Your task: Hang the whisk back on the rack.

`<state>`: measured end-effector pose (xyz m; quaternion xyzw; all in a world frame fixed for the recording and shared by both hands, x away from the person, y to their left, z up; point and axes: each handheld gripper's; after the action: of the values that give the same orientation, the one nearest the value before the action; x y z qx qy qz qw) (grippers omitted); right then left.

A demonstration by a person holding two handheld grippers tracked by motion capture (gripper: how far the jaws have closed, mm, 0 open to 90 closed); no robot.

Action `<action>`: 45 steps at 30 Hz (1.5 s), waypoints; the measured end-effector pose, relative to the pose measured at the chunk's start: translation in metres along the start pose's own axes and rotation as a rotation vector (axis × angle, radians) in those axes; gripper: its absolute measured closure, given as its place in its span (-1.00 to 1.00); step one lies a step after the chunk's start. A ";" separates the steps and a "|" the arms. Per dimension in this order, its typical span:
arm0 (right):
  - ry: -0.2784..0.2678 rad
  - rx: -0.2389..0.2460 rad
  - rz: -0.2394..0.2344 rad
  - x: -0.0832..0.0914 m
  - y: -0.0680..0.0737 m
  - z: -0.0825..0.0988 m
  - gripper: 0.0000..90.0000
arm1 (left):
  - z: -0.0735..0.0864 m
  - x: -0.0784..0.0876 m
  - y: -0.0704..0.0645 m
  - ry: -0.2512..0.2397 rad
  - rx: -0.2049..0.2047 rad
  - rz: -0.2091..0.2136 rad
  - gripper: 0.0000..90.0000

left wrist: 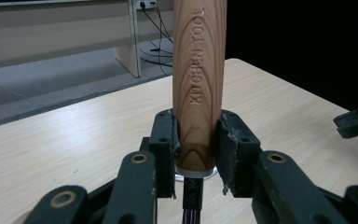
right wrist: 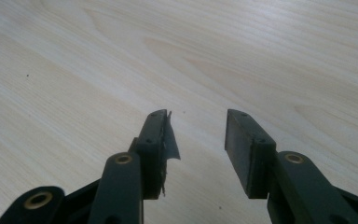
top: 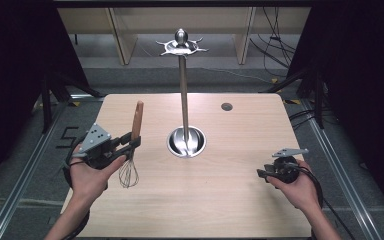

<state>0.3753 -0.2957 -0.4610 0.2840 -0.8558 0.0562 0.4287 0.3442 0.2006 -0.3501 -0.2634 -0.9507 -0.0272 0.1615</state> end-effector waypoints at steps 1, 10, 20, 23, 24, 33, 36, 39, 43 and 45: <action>0.000 -0.001 0.001 0.000 0.000 0.000 0.33 | -0.002 0.000 0.000 -0.003 -0.001 0.003 0.52; -0.001 0.000 0.022 0.001 0.000 0.000 0.33 | -0.015 -0.004 0.001 -0.010 -0.021 0.007 0.52; -0.054 -0.016 0.015 -0.002 0.001 0.001 0.33 | -0.030 -0.010 0.001 -0.047 -0.016 0.002 0.52; -0.062 -0.013 0.018 -0.002 0.001 0.001 0.32 | -0.033 -0.012 0.000 -0.047 -0.017 -0.001 0.51; -0.066 -0.005 0.016 -0.002 0.000 0.001 0.32 | -0.034 -0.013 0.000 -0.048 -0.015 -0.003 0.51; -0.025 0.003 0.031 0.003 0.000 -0.001 0.32 | -0.040 -0.020 0.001 -0.053 -0.016 -0.009 0.52; -0.040 0.014 0.029 0.002 -0.001 0.000 0.32 | -0.042 -0.022 0.001 -0.055 -0.017 -0.009 0.51; -0.046 0.020 0.033 0.002 -0.001 0.000 0.32 | -0.045 -0.024 0.000 -0.058 -0.017 -0.010 0.51; -0.045 0.003 0.031 0.003 0.000 -0.001 0.31 | -0.050 -0.025 -0.001 -0.070 -0.018 -0.010 0.51; -0.043 0.004 0.032 0.003 0.000 -0.001 0.31 | -0.053 -0.026 -0.002 -0.080 -0.015 -0.009 0.51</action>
<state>0.3742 -0.2967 -0.4581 0.2723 -0.8692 0.0587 0.4085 0.3795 0.1791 -0.3081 -0.2615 -0.9572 -0.0247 0.1213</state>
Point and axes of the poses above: each handheld gripper's, and its own axes: x roughly backward along the jaws, z roughly out of its underside, y roughly to its left, and after that the axes turned 4 degrees about -z, right-handed
